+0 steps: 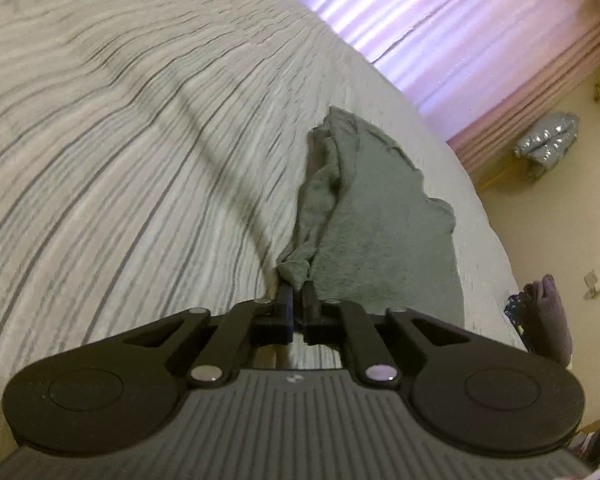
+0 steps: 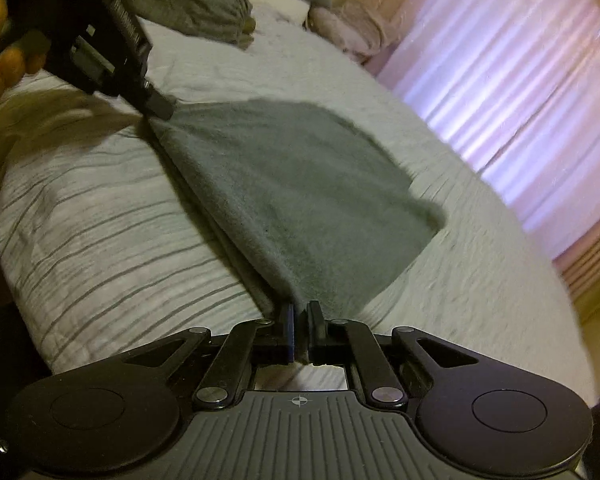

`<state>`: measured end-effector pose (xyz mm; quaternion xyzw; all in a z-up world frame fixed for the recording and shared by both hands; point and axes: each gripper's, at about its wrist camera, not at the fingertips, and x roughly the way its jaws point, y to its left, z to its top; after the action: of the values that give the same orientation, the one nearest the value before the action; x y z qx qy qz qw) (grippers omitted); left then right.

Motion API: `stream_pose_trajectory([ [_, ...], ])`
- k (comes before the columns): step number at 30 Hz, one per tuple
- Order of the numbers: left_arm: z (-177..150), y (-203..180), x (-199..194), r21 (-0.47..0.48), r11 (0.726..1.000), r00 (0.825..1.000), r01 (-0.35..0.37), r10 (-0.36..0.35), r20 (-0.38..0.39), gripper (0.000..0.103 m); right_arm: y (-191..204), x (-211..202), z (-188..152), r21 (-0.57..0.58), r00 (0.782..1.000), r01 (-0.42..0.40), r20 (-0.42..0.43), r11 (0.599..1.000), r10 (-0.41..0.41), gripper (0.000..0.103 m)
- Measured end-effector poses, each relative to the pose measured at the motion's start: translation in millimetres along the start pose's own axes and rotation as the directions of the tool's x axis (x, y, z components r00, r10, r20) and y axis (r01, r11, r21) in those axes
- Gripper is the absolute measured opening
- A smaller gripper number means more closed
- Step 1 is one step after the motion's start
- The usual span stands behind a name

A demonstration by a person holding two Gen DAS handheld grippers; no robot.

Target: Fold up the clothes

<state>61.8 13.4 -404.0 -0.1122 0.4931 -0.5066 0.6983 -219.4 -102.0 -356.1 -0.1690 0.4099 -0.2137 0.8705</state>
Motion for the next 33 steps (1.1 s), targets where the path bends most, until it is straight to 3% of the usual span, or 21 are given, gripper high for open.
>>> stream_pose_trajectory([
  [3, 7, -8, -12, 0.058, 0.998, 1.0, -0.03, 0.031, -0.006, 0.01, -10, -6, 6, 0.059, 0.999, -0.028, -0.015, 0.998, 0.029, 0.006],
  [4, 10, -10, -16, 0.075, 0.996, 0.999, -0.052, 0.052, -0.005, 0.016, -20, -11, 7, 0.109, 0.998, -0.052, -0.014, 0.993, 0.054, 0.007],
  [5, 15, -10, -22, 0.087, 0.993, 0.997, -0.074, 0.074, -0.001, 0.019, -31, -16, 7, 0.167, 0.997, -0.077, -0.01, 0.983, 0.08, 0.014],
  [6, 20, -9, -27, 0.093, 0.992, 0.996, -0.086, 0.086, 0.007, 0.02, -43, -21, 7, 0.223, 0.994, -0.101, -0.005, 0.969, 0.105, 0.047],
  [8, 32, -7, -37, 0.104, 0.989, 0.994, -0.107, 0.105, 0.023, 0.02, -71, -29, 4, 0.354, 0.994, -0.107, 0.034, 0.929, 0.101, 0.078],
  [11, 63, -15, -35, 0.102, 0.992, 0.997, -0.073, 0.07, 0.037, 0.022, -119, -25, 2, 0.527, 0.994, -0.112, 0.048, 0.843, 0.102, 0.078],
  [14, 96, -35, -6, 0.146, 0.989, 1.0, -0.021, 0.019, 0.013, 0.033, -168, 1, 1, 0.672, 0.99, -0.137, 0.075, 0.728, 0.117, 0.078],
  [17, 126, -51, 35, 0.181, 0.983, 0.999, 0.033, -0.027, -0.038, 0.041, -212, 40, 3, 0.789, 0.98, -0.188, 0.112, 0.585, 0.163, 0.059],
  [23, 161, -57, 126, 0.144, 0.988, 0.991, 0.053, -0.034, -0.13, 0.043, -271, 127, 5, 0.898, 0.93, -0.33, 0.257, 0.29, 0.261, 0.059],
  [26, 163, -55, 145, 0.132, 0.988, 0.989, 0.081, -0.063, -0.136, 0.039, -280, 151, 1, 0.909, 0.919, -0.348, 0.281, 0.232, 0.278, 0.059],
  [27, 162, -55, 149, 0.141, 0.986, 0.988, 0.092, -0.073, -0.133, 0.033, -283, 158, 0, 0.908, 0.914, -0.357, 0.292, 0.22, 0.281, 0.059],
  [29, 161, -55, 156, 0.163, 0.98, 0.986, 0.115, -0.092, -0.142, 0.006, -287, 168, -1, 0.903, 0.905, -0.379, 0.317, 0.2, 0.284, 0.059],
  [32, 160, -59, 161, 0.236, 0.964, 0.989, 0.126, -0.103, -0.109, 0.002, -292, 179, 3, 0.891, 0.891, -0.409, 0.342, 0.199, 0.299, 0.015],
  [33, 161, -61, 160, 0.259, 0.957, 0.99, 0.128, -0.109, -0.087, 0.002, -292, 180, 5, 0.884, 0.893, -0.412, 0.344, 0.219, 0.292, 0.011],
])
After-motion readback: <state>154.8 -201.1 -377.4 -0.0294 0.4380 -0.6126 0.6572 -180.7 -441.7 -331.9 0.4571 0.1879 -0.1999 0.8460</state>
